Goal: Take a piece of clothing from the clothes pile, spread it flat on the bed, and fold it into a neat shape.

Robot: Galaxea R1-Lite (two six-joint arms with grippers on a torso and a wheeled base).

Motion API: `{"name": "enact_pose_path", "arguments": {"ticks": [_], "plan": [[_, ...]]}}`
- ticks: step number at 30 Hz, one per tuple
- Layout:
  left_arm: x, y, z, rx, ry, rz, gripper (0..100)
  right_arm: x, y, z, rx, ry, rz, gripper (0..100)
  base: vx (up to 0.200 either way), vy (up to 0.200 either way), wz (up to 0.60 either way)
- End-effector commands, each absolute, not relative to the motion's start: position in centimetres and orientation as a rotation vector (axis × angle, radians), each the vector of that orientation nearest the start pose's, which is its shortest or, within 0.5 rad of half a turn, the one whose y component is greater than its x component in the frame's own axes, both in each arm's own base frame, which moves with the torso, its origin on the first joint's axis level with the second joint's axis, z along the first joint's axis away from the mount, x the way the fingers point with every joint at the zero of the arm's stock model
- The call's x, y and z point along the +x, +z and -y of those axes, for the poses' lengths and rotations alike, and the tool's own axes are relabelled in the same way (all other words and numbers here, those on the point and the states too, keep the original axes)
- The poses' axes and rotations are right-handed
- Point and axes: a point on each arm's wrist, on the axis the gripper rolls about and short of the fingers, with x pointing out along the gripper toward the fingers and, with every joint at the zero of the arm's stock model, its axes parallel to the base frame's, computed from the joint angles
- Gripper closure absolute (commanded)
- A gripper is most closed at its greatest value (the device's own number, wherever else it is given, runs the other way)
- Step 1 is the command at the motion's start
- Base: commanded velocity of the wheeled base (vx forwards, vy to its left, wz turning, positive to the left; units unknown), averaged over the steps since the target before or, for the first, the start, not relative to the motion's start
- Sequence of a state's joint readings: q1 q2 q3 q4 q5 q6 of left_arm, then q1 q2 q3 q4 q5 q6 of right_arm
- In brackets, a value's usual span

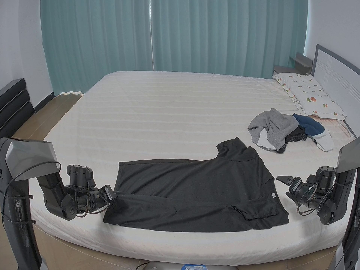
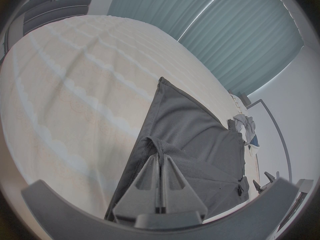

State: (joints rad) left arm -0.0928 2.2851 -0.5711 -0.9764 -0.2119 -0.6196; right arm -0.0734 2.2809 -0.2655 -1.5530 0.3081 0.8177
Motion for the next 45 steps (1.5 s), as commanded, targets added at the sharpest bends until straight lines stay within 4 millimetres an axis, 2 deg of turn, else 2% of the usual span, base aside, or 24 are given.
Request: {"name": "enact_pose_path", "arguments": {"ticks": [1,8,15,16,18,20,24,33,45], "plan": [[31.6,-1.1,3.4,-0.635,-0.06,-0.777,100,27.9,-0.7,1.4,0.886,0.036,-0.517,0,0.0,0.0,0.0],[30.0,0.2,3.3,-0.634,-0.062,-0.776,100,28.0,-0.5,1.3,0.881,0.043,-0.508,0,0.0,0.0,0.0],[29.6,1.0,3.2,-0.635,-0.062,-0.765,100,28.1,-0.6,1.3,0.852,0.054,-0.509,0,0.0,0.0,0.0],[28.9,2.3,3.2,-0.636,-0.061,-0.773,100,28.3,-0.6,1.1,0.817,0.078,-0.507,0,0.0,0.0,0.0],[28.4,3.1,3.3,-0.633,-0.062,-0.788,100,28.7,-0.5,0.7,0.801,0.108,-0.501,0,0.0,0.0,0.0],[28.2,3.4,3.3,-0.633,-0.059,-0.796,100,28.8,-0.7,0.6,0.79,0.116,-0.504,0,0.0,0.0,0.0],[27.8,4.6,3.3,-0.631,-0.05,-0.821,100,30.0,-2.8,0.6,0.664,0.14,-0.535,0,0.0,0.0,0.0],[27.8,4.3,3.3,-0.631,-0.048,-0.838,100,31.3,-3.9,0.5,0.609,0.22,-0.589,0,0.0,0.0,0.0],[27.9,4.1,3.3,-0.633,-0.052,-0.844,100,31.7,-5.0,-0.2,0.562,0.307,-0.637,0,0.0,0.0,0.0]]}}
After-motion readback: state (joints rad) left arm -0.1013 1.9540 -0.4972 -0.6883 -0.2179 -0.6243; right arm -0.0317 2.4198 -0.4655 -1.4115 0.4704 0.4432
